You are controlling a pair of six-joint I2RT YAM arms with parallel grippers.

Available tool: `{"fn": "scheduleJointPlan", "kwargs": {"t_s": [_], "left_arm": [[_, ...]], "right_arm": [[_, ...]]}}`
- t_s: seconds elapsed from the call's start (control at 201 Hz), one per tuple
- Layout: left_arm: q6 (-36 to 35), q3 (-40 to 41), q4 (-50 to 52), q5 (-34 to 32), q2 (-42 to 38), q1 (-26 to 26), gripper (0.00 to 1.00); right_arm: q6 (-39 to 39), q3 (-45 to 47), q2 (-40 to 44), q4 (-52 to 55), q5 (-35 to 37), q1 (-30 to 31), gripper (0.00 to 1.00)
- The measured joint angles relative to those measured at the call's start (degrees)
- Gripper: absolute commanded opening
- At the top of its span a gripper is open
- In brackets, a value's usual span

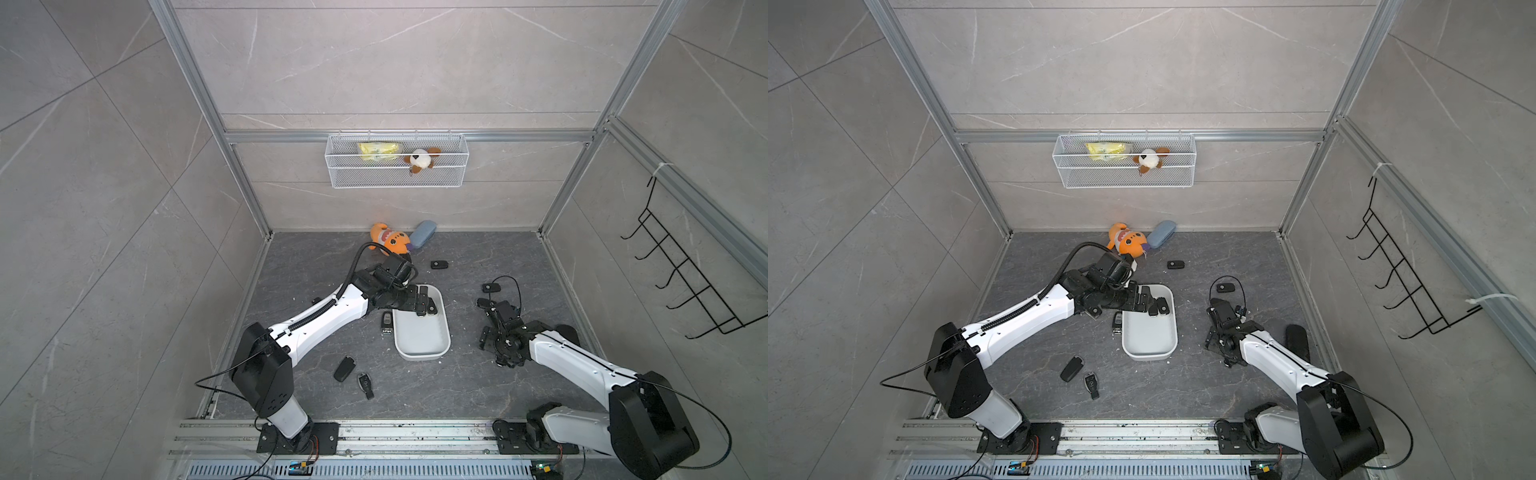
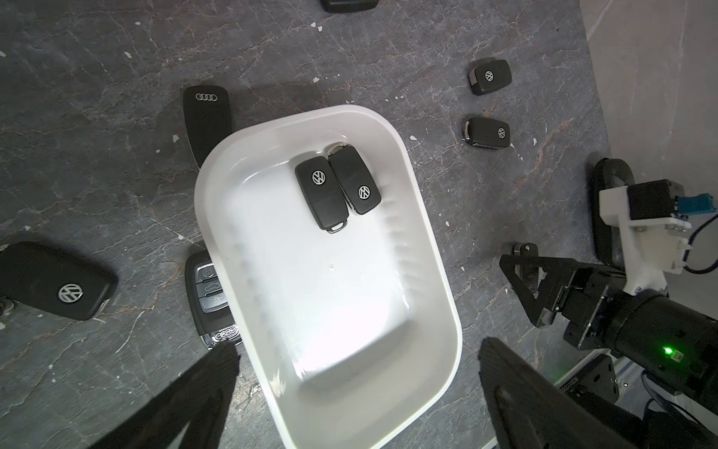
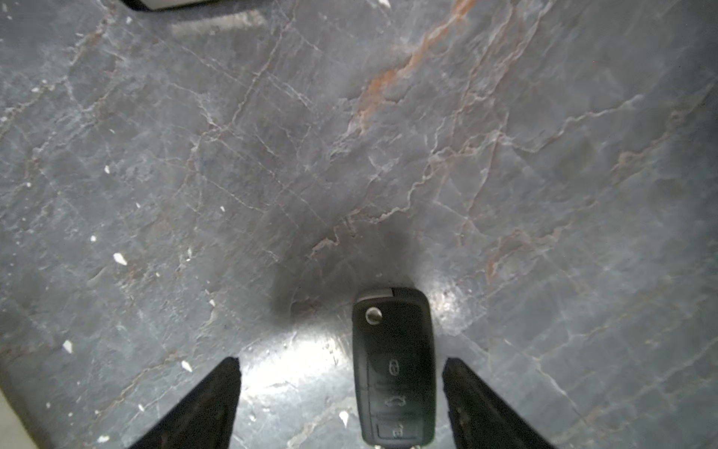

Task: Place the car key into the storage box
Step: Pick up the car key from the center of the board.

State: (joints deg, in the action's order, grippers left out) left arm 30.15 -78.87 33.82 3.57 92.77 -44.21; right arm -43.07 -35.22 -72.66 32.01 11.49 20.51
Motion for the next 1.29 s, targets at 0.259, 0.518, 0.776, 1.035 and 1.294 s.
{"fn": "scheduleJointPlan", "kwargs": {"t_s": [0.259, 0.518, 0.776, 1.035, 1.294], "left_arm": [[0.00, 0.07, -0.66, 0.09, -0.02, 0.00, 1.00], [-0.02, 0.07, -0.83, 0.09, -0.07, 0.00, 1.00], [-0.22, 0.07, -0.85, 0.09, -0.07, 0.00, 1.00], [-0.42, 0.07, -0.85, 0.00, -0.09, 0.00, 1.00], [-0.44, 0.15, -0.83, -0.76, -0.63, 0.37, 1.00]], "right_arm": [[0.24, 0.00, -2.51, -0.59, -1.92, -2.32, 0.75], [0.24, -0.15, -4.35, -0.55, -2.62, -2.93, 0.63], [0.46, -0.94, -5.46, -0.33, -2.60, -3.08, 0.46], [0.70, -1.22, -5.66, -0.35, -3.06, -3.08, 0.37], [1.31, -5.79, -5.55, 2.08, -3.23, -0.42, 0.36]]}}
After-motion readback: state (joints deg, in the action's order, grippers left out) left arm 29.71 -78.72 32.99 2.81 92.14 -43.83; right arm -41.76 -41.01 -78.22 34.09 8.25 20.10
